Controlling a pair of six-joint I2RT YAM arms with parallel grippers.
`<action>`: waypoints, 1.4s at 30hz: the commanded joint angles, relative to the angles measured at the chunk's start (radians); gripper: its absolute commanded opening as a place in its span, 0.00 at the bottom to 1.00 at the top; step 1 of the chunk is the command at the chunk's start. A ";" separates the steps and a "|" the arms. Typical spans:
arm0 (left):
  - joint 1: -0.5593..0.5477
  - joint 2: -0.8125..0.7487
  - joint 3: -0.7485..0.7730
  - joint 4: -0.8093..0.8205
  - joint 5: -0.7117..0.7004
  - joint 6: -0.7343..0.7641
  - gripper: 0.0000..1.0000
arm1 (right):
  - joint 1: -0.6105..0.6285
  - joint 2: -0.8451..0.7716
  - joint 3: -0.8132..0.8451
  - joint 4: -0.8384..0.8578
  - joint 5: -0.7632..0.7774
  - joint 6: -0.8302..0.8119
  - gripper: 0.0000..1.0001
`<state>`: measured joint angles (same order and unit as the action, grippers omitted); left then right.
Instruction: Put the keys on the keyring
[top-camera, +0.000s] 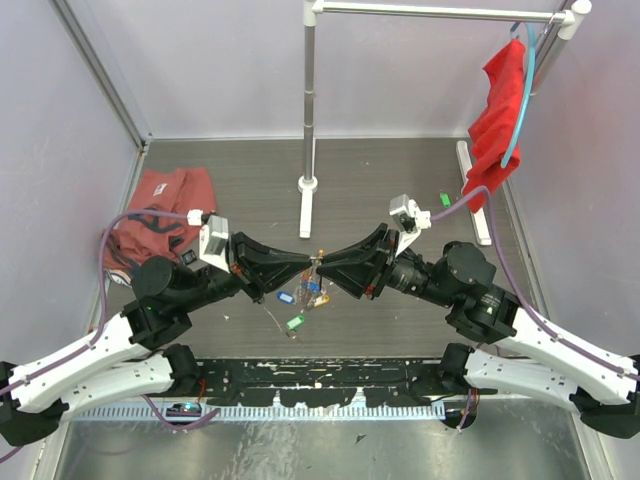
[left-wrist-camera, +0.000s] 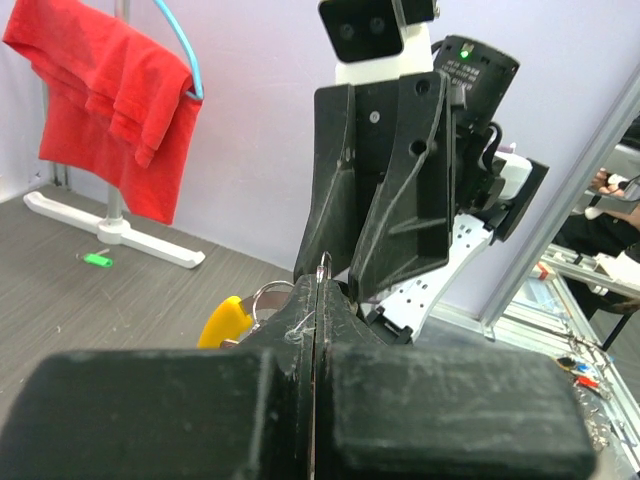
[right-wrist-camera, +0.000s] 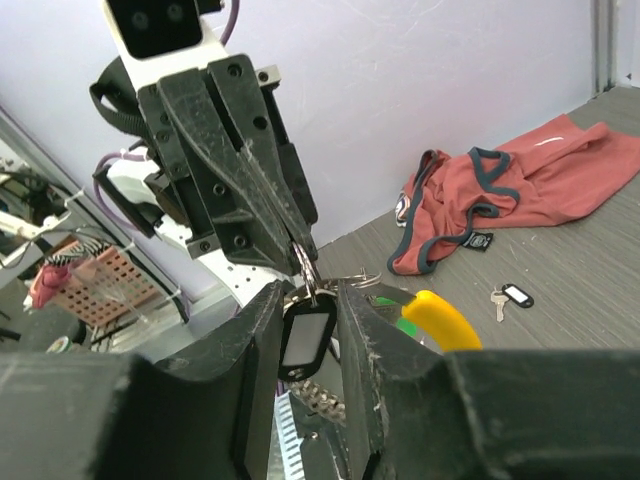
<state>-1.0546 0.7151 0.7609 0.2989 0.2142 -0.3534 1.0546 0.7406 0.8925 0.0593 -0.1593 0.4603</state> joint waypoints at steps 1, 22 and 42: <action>0.000 -0.003 -0.009 0.120 0.003 -0.041 0.00 | 0.004 0.008 0.066 0.040 -0.086 -0.093 0.33; 0.001 0.032 -0.005 0.148 0.037 -0.063 0.00 | 0.004 0.015 0.062 0.073 -0.103 -0.091 0.21; 0.000 0.031 -0.001 0.110 0.064 -0.068 0.00 | 0.004 0.022 0.120 -0.040 -0.098 -0.159 0.01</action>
<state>-1.0546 0.7498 0.7605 0.3988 0.2573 -0.4210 1.0546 0.7597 0.9264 0.0414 -0.2501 0.3557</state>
